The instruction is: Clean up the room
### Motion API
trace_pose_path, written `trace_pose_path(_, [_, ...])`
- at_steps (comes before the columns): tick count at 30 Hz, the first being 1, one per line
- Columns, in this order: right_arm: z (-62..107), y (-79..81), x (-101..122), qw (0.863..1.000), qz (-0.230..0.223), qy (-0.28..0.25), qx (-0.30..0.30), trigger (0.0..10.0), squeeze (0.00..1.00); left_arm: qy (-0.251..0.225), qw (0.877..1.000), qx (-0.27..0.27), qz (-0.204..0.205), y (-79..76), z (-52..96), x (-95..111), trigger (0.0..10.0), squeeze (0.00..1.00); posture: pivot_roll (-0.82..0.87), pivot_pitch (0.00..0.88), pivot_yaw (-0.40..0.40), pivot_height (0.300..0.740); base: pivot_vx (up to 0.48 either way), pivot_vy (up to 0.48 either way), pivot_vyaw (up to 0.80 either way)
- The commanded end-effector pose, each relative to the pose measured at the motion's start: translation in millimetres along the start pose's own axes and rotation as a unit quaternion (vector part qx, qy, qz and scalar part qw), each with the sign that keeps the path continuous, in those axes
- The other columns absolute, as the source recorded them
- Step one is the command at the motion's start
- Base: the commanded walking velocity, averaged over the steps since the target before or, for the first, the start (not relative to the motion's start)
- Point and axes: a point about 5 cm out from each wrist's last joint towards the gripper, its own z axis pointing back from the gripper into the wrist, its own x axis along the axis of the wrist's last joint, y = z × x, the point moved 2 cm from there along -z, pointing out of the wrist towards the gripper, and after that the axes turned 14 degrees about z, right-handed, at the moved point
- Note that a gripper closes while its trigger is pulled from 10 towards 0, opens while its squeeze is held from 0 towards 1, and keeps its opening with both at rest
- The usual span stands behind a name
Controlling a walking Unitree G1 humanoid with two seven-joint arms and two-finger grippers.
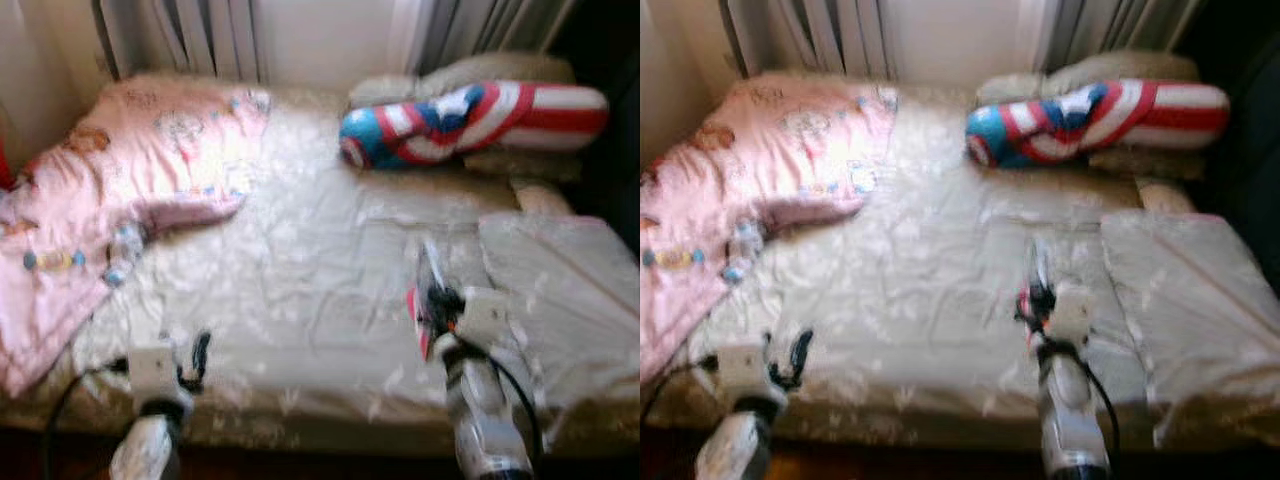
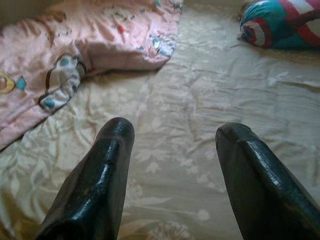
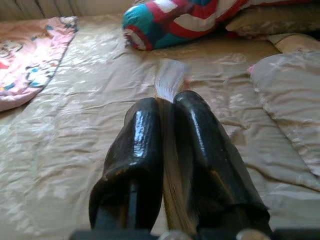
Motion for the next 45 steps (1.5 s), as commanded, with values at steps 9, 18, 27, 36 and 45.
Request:
trace_pose_path(9, [-0.9,-8.3,7.1,1.0,0.002,-0.019,-0.013,10.0,0.0,0.003,1.0,-0.004,0.009,-6.3,2.0,-3.8,10.0,0.0,0.11,0.108,-0.099,0.727,0.0,-0.128,0.0])
trace_pose_path(18, [-0.4,-7.3,5.8,1.0,0.001,-0.017,-0.011,10.0,0.0,0.004,1.0,-0.008,0.015,-7.2,2.4,-3.5,10.0,0.0,0.11,0.108,-0.101,0.727,0.0,0.0,0.0])
trace_pose_path(27, [-1.2,-8.1,5.5,1.0,0.001,-0.015,-0.012,10.0,0.0,0.005,1.0,-0.013,0.016,-8.6,2.7,-3.2,10.0,0.0,0.11,0.108,-0.102,0.727,0.0,0.0,0.0])
trace_pose_path(36, [-1.3,-7.7,4.2,1.0,-0.002,-0.009,-0.014,10.0,0.0,0.005,1.0,-0.014,0.016,-8.6,2.5,-3.0,10.0,0.0,0.11,0.107,-0.099,0.727,0.0,0.0,-0.26])
trace_pose_path(45, [-1.4,-7.2,4.8,1.0,0.004,-0.013,-0.011,10.0,0.0,0.005,1.0,-0.014,0.017,-9.1,2.4,-3.0,10.0,0.0,0.11,0.108,-0.1,0.727,0.0,0.0,-0.08])
